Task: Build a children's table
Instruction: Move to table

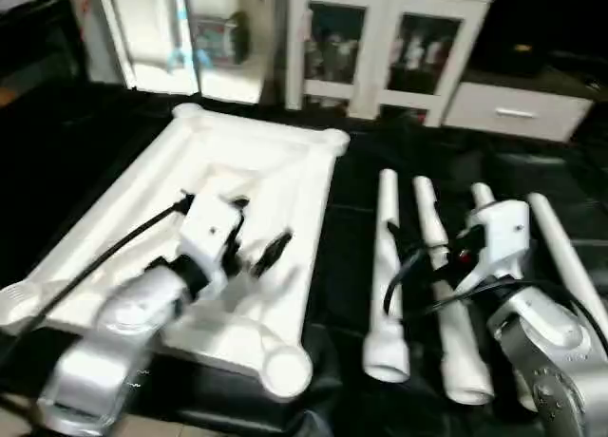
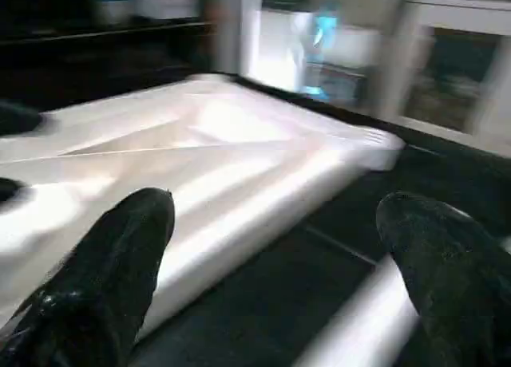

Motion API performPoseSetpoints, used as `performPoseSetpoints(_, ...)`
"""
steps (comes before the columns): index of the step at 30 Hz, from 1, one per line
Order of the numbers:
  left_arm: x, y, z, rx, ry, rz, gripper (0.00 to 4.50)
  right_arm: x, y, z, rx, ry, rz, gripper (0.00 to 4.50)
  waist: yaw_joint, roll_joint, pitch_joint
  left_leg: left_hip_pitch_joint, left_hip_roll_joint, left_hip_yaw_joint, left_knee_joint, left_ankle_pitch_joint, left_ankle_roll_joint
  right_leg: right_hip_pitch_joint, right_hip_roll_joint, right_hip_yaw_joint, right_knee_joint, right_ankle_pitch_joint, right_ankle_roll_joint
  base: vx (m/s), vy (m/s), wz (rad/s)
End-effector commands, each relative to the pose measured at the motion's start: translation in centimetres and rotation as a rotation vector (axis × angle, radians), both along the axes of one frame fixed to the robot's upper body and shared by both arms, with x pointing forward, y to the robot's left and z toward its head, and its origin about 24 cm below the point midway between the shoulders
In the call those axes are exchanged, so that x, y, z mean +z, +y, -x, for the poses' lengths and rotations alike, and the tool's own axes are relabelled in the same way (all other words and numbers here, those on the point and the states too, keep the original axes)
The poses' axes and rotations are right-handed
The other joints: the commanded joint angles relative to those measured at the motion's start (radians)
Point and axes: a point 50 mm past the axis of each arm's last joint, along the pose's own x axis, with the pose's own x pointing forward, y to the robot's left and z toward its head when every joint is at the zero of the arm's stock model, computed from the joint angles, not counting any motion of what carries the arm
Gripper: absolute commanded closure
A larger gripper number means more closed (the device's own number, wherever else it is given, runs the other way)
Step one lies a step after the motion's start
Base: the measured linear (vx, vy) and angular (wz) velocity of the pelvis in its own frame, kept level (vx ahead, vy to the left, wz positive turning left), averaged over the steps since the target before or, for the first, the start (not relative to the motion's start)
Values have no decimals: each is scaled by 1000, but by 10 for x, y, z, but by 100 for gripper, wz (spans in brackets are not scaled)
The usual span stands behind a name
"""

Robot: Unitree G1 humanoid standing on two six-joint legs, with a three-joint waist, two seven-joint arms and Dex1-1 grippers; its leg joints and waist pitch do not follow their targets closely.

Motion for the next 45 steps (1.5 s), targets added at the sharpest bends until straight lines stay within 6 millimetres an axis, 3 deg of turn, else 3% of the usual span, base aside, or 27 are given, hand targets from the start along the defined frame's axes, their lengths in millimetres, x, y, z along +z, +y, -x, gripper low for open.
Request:
performPoseSetpoints(1,1,-2,0,-102,5,-42,2,2,-3,5,41,10,14,4,-6,25,-42,12,84,-13,-89,113,27,46,-73,39,-51,152,-199,10,57,7)
performPoseSetpoints(2,1,-1,0,-108,9,-47,2,2,-3,5,44,11,16,4,-7,25,-36,10,89,-11,-101,-13,16,50,-83,40,-58,66,-212,0,0,0)
performPoseSetpoints(3,1,-1,1,-167,32,-64,2,2,-4,6,62,11,32,4,-6,29,-32,13,92,-10,-105,-72,10,47,-88,42,-63,23,-216,0,0,0)
performPoseSetpoints(4,0,0,2,-207,50,-85,2,3,-4,7,73,13,35,4,-7,26,-27,17,94,-5,-112,-164,-2,44,-92,43,-71,-63,-215,0,0,0)
performPoseSetpoints(5,-1,1,2,-229,63,-98,2,3,-4,8,80,14,36,4,-7,24,-23,16,94,-3,-116,-206,-4,45,-95,44,-76,-109,-210,0,0,0)
performPoseSetpoints(6,-1,3,2,-260,71,-123,2,3,-5,9,93,19,37,4,-10,29,-19,16,97,6,-122,-288,-17,41,-102,47,-87,-245,-183,0,0,0)
performPoseSetpoints(7,-2,5,2,-284,78,-145,2,4,-5,11,107,26,37,4,-9,25,-17,18,97,10,-123,-301,-19,39,-104,48,-95,-283,-169,0,0,0)
performPoseSetpoints(8,-3,6,2,-301,84,-159,2,4,-6,12,118,32,37,4,-8,23,-20,16,97,12,-123,-280,-17,42,-106,52,-95,-293,-153,0,0,0)
performPoseSetpoints(11,-6,13,3,-346,122,-212,2,4,-6,17,169,59,42,4,-8,26,-23,13,98,13,-123,-219,-9,41,-103,51,-89,-228,-149,0,0,0)
performPoseSetpoints(14,-9,21,6,-411,193,-232,2,4,-7,24,231,94,54,4,-6,27,-29,11,100,18,-118,-143,6,45,-104,50,-79,-117,-171,0,0,0)
performPoseSetpoints(18,-10,34,5,-471,263,-274,2,3,-12,31,286,136,87,4,-5,27,-31,11,101,21,-116,-111,22,47,-105,48,-75,-72,-201,0,0,0)
performPoseSetpoints(20,-11,36,5,-486,290,-270,2,2,-14,34,303,152,95,4,-6,23,-30,11,102,23,-116,-116,24,47,-106,48,-76,-81,-206,0,0,0)
performPoseSetpoints(26,-18,37,4,-547,342,-304,42,1,-16,36,312,169,110,0,-4,27,-24,15,107,26,-123,-180,6,41,-110,50,-86,-186,-199,0,0,0)
performPoseSetpoints(28,-21,36,3,-551,343,-314,72,1,-15,36,311,171,108,0,-5,26,-26,16,108,28,-123,-173,2,41,-109,50,-84,-169,-198,0,0,0)
performPoseSetpoints(29,-23,36,2,-550,340,-319,80,1,-15,36,311,172,105,0,-3,35,-26,15,108,27,-122,-168,1,41,-110,51,-83,-158,-201,0,0,0)
performPoseSetpoints(32,-31,36,-4,-510,341,-318,86,0,-13,38,312,176,96,0,-4,37,-29,15,108,30,-120,-146,0,43,-108,50,-79,-93,-213,0,0,0)
performPoseSetpoints(33,-36,38,-6,-486,354,-314,109,-1,-11,39,313,177,93,0,-2,41,-31,16,108,31,-118,-141,0,45,-110,51,-77,-81,-218,0,0,0)
performPoseSetpoints(38,-41,43,-7,-460,379,-317,141,-2,-7,41,325,182,89,0,-5,31,-27,13,110,31,-121,-155,4,47,-111,51,-81,-112,-223,0,0,0)
performPoseSetpoints(40,-46,45,-7,-450,389,-324,170,-5,-5,41,329,190,84,0,-5,35,-26,14,110,31,-121,-161,7,44,-111,52,-83,-132,-219,0,0,0)
performPoseSetpoints(41,-48,45,-6,-449,398,-323,170,-6,-5,40,334,195,85,0,-4,43,-25,15,110,30,-122,-168,4,43,-112,52,-83,-140,-218,0,0,0)
performPoseSetpoints(42,-51,46,-4,-451,417,-320,184,-8,-3,40,344,205,90,0,-5,31,-25,16,113,30,-123,-178,1,44,-112,53,-86,-155,-215,0,0,0)
performPoseSetpoints(45,-57,46,-1,-450,440,-319,213,-13,-3,41,342,242,88,0,-6,29,-24,15,114,31,-124,-169,2,42,-113,53,-85,-154,-216,0,0,0)
